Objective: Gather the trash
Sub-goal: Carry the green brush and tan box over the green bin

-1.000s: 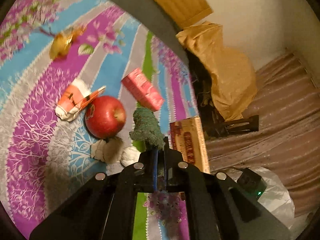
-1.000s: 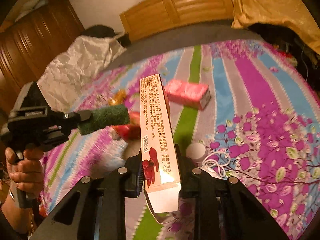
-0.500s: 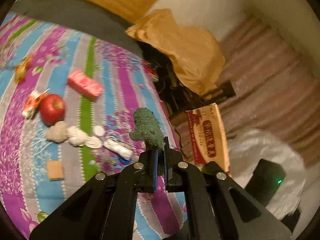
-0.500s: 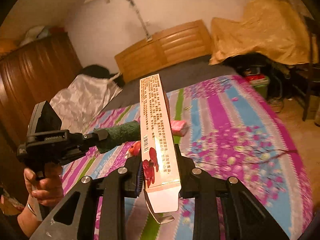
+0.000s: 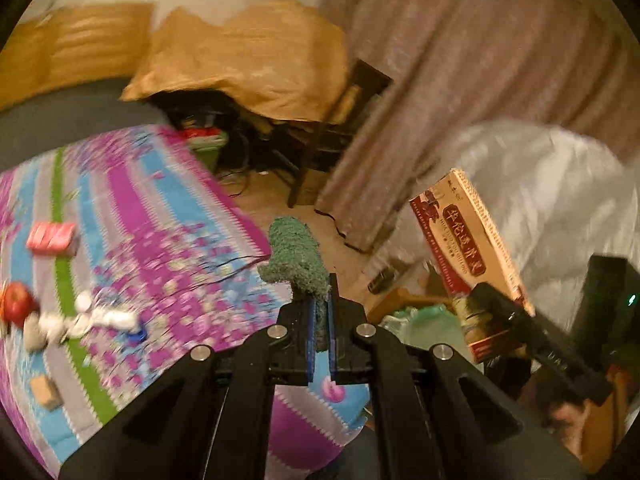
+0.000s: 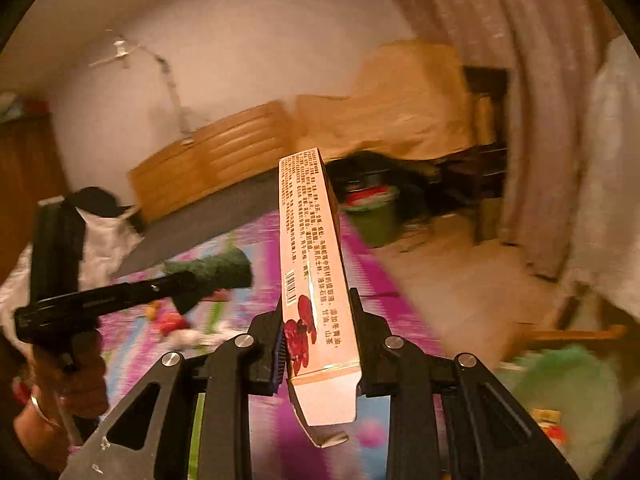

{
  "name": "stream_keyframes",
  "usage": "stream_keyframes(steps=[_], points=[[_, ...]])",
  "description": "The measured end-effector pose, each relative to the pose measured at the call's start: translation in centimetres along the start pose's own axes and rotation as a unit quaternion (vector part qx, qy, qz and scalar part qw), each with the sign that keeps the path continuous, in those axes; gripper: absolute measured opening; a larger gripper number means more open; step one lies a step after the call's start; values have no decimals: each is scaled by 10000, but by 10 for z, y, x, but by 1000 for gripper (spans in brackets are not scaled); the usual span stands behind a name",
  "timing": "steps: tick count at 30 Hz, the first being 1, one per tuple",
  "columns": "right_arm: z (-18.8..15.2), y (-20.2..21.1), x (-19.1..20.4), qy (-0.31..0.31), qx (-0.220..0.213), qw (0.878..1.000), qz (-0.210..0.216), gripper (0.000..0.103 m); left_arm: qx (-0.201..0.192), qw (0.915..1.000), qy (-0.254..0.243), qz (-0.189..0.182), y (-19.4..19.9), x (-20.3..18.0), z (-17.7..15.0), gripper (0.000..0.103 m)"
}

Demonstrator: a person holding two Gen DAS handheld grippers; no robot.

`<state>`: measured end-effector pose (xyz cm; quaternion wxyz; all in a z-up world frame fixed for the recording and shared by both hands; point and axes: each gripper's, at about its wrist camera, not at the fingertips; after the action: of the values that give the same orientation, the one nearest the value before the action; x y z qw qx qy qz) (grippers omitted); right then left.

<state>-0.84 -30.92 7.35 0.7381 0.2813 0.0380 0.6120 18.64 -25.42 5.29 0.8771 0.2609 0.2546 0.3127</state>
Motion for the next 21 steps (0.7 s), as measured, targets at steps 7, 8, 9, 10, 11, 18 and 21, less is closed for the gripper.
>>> stream_keyframes(steps=[7, 8, 9, 10, 11, 18, 21], points=[[-22, 77, -85, -233, -107, 9892, -1444, 28, -16, 9901, -1401, -33, -42, -110, -10, 3], [-26, 86, -94, -279, -97, 9867, -1601, 28, 5, 9886, -1505, -77, -46, -121, -12, 3], [-31, 97, -105, -331, -86, 9829, -1808, 28, 43, 9861, -1654, -139, -53, -135, -14, 3], [-35, 107, -114, -377, -88, 9791, -1995, 28, 83, 9838, -1780, -181, -60, -147, -17, 3], [-40, 116, -124, -417, -76, 9754, -2161, 28, 115, 9819, -1877, -213, -65, -158, -19, 3], [-69, 152, -171, -624, 99, 9510, -3026, 28, 293, 9634, -2626, -445, -105, -232, -46, 3], [-82, 150, -174, -714, 170, 9432, -3241, 28, 335, 9558, -2890, -420, -118, -256, -59, 3]])
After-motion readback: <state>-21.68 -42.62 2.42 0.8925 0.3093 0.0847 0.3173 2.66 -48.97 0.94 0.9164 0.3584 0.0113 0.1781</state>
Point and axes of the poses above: each gripper's, at about its wrist camera, not at the fingertips, and y roughly against the way its jaws point, x to its left, z to its top, and after that the axes turned 7 degrees about z, right-handed
